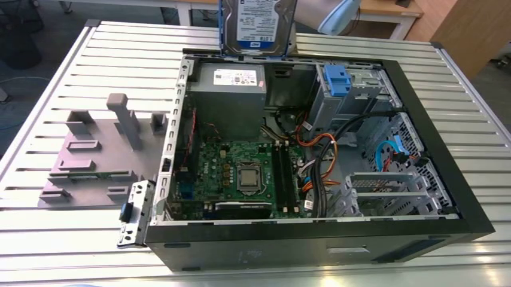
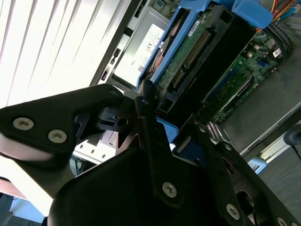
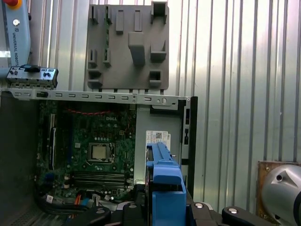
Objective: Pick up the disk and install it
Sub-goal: 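Pick up the disk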
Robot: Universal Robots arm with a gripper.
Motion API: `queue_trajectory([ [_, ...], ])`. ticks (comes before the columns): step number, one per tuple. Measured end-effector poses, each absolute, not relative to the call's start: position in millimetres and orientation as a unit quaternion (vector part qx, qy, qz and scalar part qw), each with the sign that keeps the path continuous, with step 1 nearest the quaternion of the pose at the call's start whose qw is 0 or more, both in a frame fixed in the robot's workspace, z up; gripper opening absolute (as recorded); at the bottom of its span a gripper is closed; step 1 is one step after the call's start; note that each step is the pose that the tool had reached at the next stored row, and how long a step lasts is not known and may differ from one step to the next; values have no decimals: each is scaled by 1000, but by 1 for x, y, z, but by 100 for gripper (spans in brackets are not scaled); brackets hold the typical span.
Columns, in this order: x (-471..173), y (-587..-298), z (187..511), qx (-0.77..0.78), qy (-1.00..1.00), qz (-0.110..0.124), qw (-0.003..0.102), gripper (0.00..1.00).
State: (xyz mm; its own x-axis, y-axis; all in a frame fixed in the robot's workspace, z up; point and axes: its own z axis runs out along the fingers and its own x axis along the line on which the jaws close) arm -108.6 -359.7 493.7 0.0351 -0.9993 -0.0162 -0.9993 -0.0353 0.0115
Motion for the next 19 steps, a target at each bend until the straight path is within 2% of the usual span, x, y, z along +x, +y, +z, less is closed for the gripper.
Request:
queue_trajectory([
  [19, -104, -360, 494, -719, 695, 10, 1, 36],
])
